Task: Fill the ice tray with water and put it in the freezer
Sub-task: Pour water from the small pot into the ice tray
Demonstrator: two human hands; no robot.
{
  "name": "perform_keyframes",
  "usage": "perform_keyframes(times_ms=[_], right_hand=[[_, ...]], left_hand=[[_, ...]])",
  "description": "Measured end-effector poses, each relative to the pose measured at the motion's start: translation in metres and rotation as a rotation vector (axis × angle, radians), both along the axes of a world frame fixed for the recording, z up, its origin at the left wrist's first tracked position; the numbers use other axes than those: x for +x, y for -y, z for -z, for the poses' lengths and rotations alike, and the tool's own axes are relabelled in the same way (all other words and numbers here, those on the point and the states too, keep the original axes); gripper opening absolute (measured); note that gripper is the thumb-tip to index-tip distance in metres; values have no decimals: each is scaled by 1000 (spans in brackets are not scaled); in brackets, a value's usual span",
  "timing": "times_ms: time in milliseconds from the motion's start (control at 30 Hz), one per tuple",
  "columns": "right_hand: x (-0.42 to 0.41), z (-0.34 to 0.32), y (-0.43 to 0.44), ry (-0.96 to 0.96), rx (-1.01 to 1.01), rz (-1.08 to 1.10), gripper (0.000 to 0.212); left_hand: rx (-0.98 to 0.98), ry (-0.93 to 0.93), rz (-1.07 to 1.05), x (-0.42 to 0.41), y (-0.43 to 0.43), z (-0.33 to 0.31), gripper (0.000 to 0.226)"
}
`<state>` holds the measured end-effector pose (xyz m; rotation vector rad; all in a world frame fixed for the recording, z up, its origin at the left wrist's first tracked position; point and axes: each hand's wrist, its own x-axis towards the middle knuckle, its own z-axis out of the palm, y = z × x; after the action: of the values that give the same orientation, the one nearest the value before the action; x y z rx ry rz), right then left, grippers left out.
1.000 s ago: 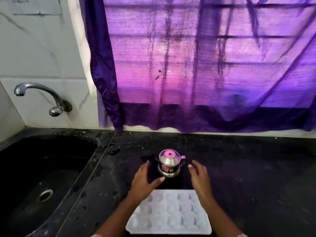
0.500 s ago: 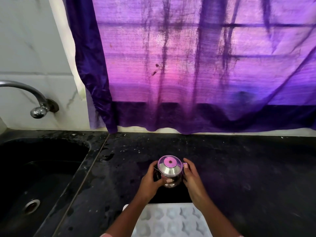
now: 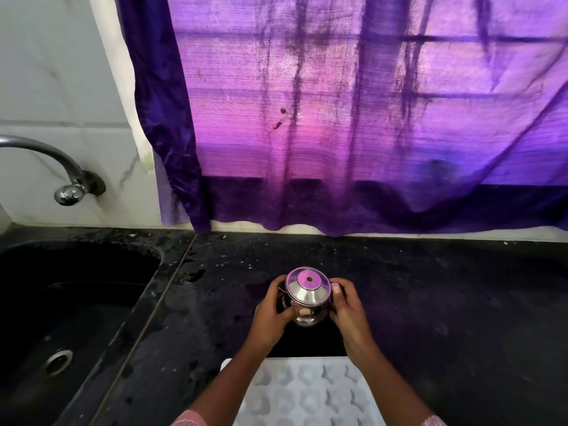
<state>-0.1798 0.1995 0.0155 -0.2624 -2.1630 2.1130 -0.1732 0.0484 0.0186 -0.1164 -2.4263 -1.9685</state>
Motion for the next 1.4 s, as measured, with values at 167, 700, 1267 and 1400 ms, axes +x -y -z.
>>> perform_keyframes(times_ms=[167, 700, 1267, 1400], right_hand=[[8, -16, -5, -74, 32, -16, 20], [70, -49, 8, -129, -165, -100, 26], [74, -60, 52, -173, -85, -75, 35], [74, -60, 53, -143, -4, -91, 35]], left_hand=[[46, -24, 17, 7, 0, -15, 67], [187, 65, 78, 72, 16, -35, 67], [-763, -66, -2, 128, 99, 21, 110], [-924, -18, 105, 138, 103, 29, 120]])
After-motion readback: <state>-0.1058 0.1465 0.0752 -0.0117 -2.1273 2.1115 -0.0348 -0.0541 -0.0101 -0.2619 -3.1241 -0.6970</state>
